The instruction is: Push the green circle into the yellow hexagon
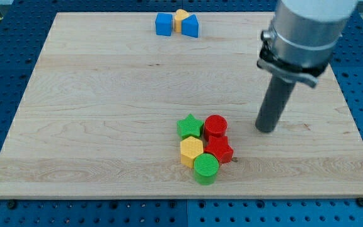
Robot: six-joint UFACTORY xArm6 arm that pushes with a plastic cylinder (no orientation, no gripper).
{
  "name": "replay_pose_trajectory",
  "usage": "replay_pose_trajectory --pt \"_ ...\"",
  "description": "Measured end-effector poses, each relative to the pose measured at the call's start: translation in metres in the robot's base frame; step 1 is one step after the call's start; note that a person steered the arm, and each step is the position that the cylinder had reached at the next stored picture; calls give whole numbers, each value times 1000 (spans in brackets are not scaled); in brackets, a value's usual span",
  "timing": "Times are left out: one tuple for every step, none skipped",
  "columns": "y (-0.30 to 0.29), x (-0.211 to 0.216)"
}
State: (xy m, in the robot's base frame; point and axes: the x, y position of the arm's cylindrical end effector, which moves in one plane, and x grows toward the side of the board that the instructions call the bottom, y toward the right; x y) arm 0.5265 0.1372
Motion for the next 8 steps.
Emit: replay_pose_trajectory --pt "0 41" --pt "0 89" --pt "-1 91" --pt "-26 92" --pt "-74 92" --pt "-80 92" --pt "-108 92" --pt "-134 92"
